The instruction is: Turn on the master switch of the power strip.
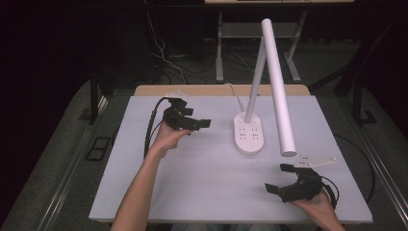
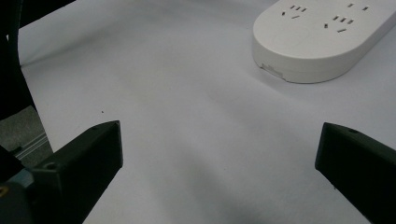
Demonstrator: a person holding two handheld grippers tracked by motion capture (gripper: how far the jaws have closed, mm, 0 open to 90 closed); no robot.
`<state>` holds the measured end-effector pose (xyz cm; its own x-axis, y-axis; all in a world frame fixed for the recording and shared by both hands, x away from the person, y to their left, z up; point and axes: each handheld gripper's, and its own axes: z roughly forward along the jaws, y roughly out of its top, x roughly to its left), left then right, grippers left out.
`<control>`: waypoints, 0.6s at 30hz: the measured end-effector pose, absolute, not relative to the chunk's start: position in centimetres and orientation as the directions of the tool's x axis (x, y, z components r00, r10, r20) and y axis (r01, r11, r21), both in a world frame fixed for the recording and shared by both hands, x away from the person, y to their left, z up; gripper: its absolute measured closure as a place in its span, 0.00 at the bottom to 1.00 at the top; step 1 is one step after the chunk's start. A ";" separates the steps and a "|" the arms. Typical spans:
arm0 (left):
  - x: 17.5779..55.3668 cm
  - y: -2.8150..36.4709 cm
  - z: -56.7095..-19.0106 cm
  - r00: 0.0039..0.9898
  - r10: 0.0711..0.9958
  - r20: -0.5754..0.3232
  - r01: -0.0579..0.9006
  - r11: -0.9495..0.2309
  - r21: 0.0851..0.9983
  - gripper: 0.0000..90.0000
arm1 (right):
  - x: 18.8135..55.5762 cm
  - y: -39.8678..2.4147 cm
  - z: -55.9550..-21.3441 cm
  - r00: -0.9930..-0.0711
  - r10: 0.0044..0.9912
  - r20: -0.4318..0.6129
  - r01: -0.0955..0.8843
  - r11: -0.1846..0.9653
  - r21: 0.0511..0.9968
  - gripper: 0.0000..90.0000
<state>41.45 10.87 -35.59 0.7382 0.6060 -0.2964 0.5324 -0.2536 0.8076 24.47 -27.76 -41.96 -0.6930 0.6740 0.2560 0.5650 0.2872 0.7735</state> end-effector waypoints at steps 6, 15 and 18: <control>39.7 12.6 -35.4 0.740 0.613 -0.276 0.518 -0.258 0.816 0.00 | 24.4 -27.7 -41.9 -0.692 0.675 0.255 0.563 0.284 0.776 0.00; 36.6 14.5 -36.2 0.740 0.617 -0.267 0.506 -0.250 0.826 0.00 | 24.5 -27.6 -41.9 -0.695 0.674 0.251 0.561 0.290 0.775 0.00; 35.4 14.9 -36.9 0.743 0.612 -0.271 0.502 -0.242 0.830 0.00 | 24.5 -27.6 -41.9 -0.695 0.674 0.250 0.560 0.289 0.776 0.00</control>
